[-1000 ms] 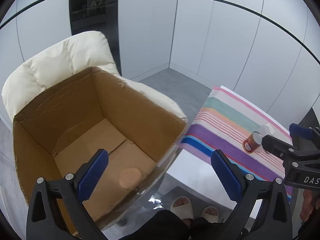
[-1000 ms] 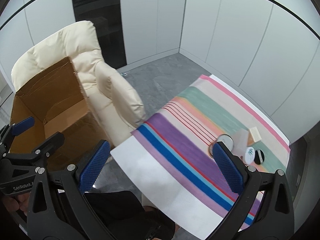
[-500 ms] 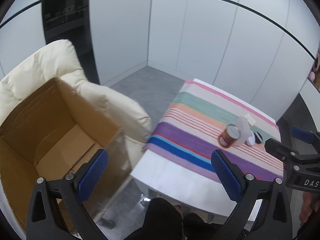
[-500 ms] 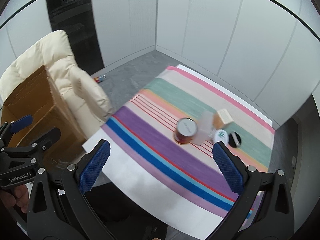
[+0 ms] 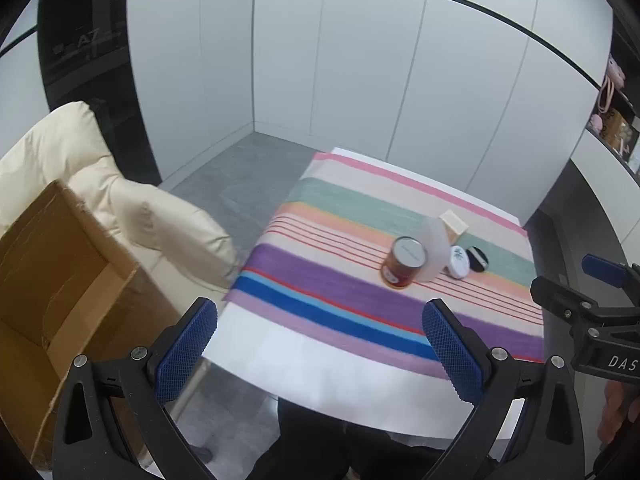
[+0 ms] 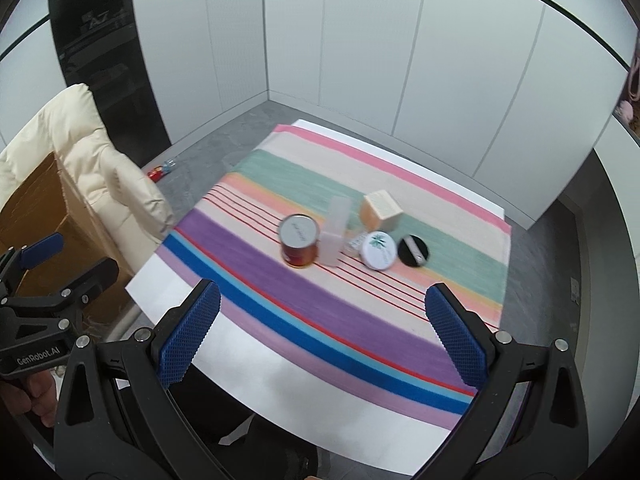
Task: Organize objects
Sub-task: 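Move both tools back from the box toward the table, then grasp the tin can with the left tool while the right tool grasps the black compact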
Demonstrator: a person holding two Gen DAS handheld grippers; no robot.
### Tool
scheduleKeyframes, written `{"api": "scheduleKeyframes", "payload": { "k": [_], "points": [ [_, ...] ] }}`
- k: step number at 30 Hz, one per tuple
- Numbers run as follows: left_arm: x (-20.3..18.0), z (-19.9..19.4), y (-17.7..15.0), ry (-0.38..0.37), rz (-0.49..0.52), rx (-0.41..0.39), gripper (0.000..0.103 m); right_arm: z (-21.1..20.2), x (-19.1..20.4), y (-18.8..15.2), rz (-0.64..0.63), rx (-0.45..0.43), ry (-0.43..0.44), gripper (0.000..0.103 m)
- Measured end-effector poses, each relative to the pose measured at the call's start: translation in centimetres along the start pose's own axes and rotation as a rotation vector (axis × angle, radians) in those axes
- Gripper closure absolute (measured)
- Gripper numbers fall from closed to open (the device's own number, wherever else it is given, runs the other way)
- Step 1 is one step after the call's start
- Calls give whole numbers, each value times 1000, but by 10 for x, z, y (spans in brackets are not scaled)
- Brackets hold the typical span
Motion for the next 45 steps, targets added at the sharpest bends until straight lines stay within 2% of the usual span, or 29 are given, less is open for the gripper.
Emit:
{"api": "scheduleKeyframes", "payload": {
  "k": [19,26,29,34,41,45],
  "points": [
    [-73,12,-4,-95,91,43,0,-13,-74,-32,98,22,-85,0],
    [-95,18,-5,-116,131,69,0,-10,-93,-36,121,19,-100,0],
    [-98,26,-7,-116,138,81,0,-7,-102,-36,162,23,-77,0],
    [-97,48,-9,-96,148,123,1,15,-114,-38,211,73,-64,0],
    [-93,91,4,-74,171,141,6,62,-118,-29,191,109,-81,0],
    [-92,122,9,-78,170,167,10,96,-123,-27,187,144,-80,4]
  ]
}}
Point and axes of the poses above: each gripper's, at about its wrist camera, not at the fingertips, and z roughly the way its jaws point, x to its left, y to its top, the point moved 3 cm from there along z, roughly the way its jaws point, and after that the axes turned 2 degrees about -y, right-handed, at the moved point
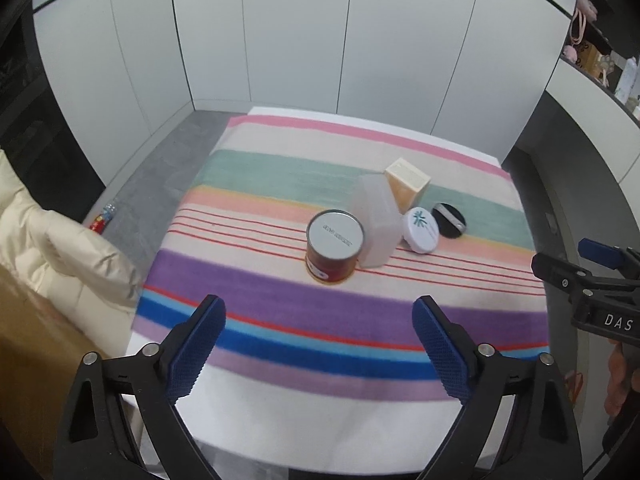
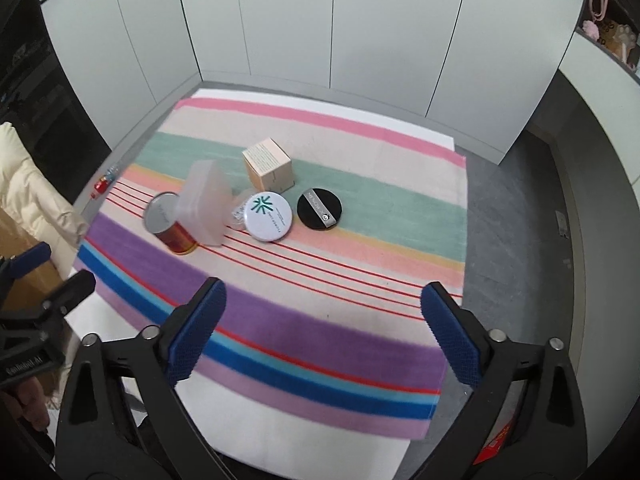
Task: Organize objects
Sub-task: 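Grasp the tin can with the left tool while the right tool grasps the black compact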
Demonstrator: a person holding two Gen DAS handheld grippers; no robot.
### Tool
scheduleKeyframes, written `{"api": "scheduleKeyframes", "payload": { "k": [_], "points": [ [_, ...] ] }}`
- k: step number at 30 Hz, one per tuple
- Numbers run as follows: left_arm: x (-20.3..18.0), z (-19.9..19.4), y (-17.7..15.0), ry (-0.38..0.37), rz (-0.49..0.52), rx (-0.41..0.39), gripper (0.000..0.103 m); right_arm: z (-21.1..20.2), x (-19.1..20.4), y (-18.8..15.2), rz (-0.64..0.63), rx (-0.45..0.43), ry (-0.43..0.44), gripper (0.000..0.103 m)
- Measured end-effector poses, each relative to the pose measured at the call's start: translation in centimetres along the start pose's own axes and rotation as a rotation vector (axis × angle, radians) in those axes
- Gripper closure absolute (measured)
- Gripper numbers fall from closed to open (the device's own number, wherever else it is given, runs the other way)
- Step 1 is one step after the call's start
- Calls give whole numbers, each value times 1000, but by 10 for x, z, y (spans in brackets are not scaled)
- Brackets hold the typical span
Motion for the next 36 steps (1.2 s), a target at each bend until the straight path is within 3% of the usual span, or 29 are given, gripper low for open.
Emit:
{"api": "scheduleKeyframes", "payload": {
  "k": [12,21,25,27,28,30,36],
  "points": [
    [2,101,-1,-26,16,95,25,107,-13,11,4,84,-20,8],
    [-2,126,12,-13,1,6,25,168,-8,22,-12,111,-27,10],
    [-1,137,20,-43,-10,3,34,178,-4,29,-3,87,-16,11],
    [-2,139,22,-54,-8,4,44,180,0,33,-13,66,-8,25],
    [-3,140,23,-49,-7,6,46,180,2,35,-17,58,8,29],
    [-3,140,24,-39,-12,5,47,178,8,37,-36,46,21,48],
    [-2,134,22,-37,-20,22,47,174,13,41,-13,60,28,52]
  ]
}}
Point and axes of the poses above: each gripper's, at about its wrist camera, not at the fingertips, and z roughly the way its jaws point, x to its left, y to its top, the point moved 3 cm from there along z, roughly the way its jaws point, and after that the axes turned 2 degrees about -y, right-handed, at the moved point
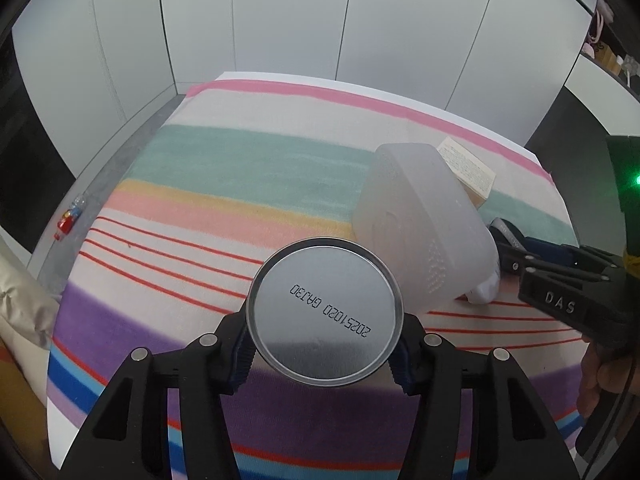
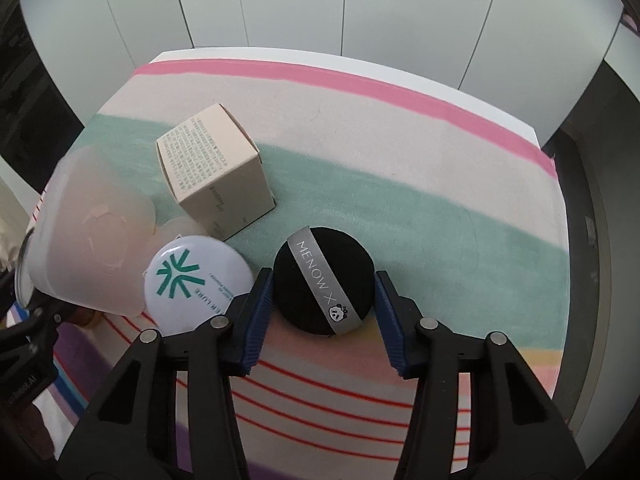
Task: Organize objects
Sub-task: 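Grasp the tin can with the left tool while the right tool grasps the black compact, then lift the tin can and black compact and carry them toward the box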
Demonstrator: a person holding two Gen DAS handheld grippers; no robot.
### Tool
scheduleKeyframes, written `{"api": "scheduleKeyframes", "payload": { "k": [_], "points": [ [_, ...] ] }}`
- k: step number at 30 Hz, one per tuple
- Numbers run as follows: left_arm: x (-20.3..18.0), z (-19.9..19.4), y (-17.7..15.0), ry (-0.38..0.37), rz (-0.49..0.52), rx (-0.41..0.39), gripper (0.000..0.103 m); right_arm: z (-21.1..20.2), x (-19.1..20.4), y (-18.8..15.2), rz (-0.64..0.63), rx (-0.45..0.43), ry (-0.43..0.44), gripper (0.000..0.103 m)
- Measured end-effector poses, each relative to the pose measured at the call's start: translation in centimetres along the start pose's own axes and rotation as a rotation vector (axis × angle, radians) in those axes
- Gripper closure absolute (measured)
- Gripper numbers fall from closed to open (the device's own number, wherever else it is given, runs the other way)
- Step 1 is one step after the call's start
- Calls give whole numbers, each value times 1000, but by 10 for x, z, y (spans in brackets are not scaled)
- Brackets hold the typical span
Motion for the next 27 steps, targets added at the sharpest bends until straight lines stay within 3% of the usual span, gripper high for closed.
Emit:
{"api": "scheduleKeyframes", "payload": {
  "k": [11,27],
  "points": [
    [-2,-31,-2,19,-7,8,48,-46,1,7,-6,-24,3,52],
    [-27,-134,-5,-15,21,-55,48,-156,3,-27,11,-81,12,52]
  ]
}}
Point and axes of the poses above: each gripper's, at about its wrist camera, not at the fingertips, and z roughly the way its jaws point, x to its left, y to its top, the point moved 3 cm from there along z, roughly the way its jaws point, and after that the axes turned 2 degrees about -y, right-handed, at the moved point
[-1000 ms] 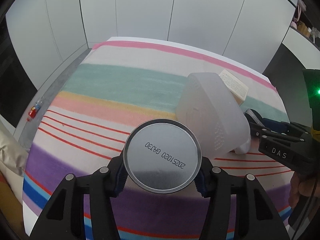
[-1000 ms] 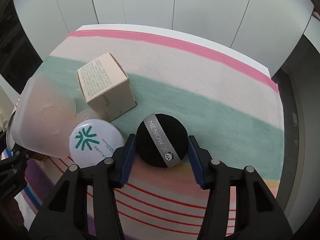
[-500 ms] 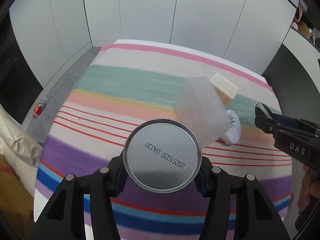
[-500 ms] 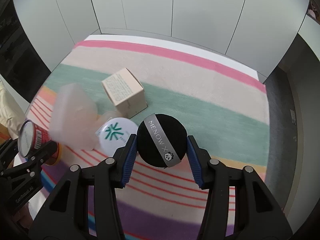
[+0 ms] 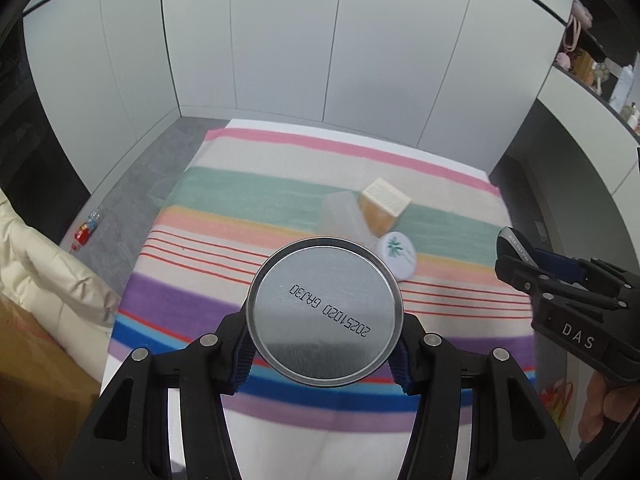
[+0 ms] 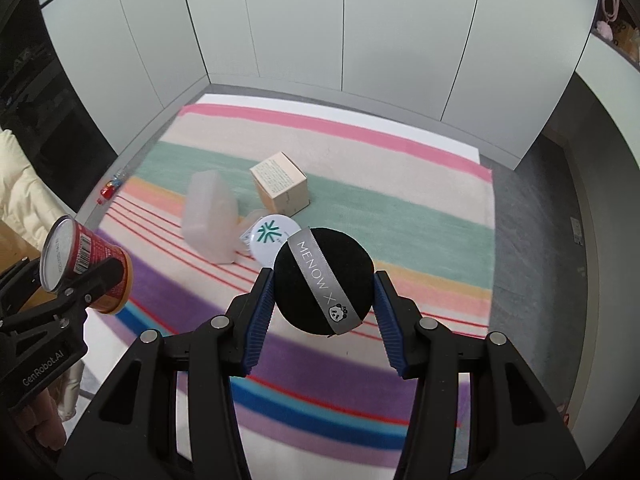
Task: Organize objects
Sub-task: 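Lift the tin can and black compact and carry them toward the box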
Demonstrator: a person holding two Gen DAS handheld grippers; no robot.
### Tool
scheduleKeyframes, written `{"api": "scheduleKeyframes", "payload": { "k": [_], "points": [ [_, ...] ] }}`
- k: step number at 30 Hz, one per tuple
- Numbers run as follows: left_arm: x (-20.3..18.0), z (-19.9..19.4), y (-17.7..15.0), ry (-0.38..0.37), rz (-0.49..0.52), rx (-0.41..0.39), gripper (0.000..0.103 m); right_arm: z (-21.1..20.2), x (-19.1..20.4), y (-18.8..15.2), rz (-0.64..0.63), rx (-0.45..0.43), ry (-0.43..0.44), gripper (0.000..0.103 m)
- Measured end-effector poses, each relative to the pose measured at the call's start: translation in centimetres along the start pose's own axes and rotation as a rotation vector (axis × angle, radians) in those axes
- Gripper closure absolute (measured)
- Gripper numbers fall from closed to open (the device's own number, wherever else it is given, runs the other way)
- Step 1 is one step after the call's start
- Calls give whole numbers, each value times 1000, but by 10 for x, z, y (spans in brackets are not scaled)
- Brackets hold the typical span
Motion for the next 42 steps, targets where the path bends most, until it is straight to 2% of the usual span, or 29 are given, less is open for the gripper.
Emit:
{"api": "scheduleKeyframes", "payload": {
  "k": [11,22,30,37,42],
  "points": [
    [-18,-59,-21,-36,1,-20,48,-67,5,-27,1,-25,7,52],
    [-26,-101,-44,-33,12,-34,48,-111,12,-61,-46,-24,24,52],
    [-20,-106,-47,-71,-6,-39,48,-120,24,-68,-87,-41,90,52],
    [-14,-117,-42,-94,-29,-71,48,-134,26,-58,-97,-82,94,52],
    [-3,-113,-46,-97,-58,-74,48,-127,28,-60,-84,-45,106,52]
  ]
}}
Point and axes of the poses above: each gripper's, at about its wrist camera, not at the fingertips, and z roughly the way its jaws point, x to its left, y to its top, the point moved 3 cm from there along z, roughly the way its jaws point, and after that the axes turned 2 degrees about -y, right-handed, at the moved point
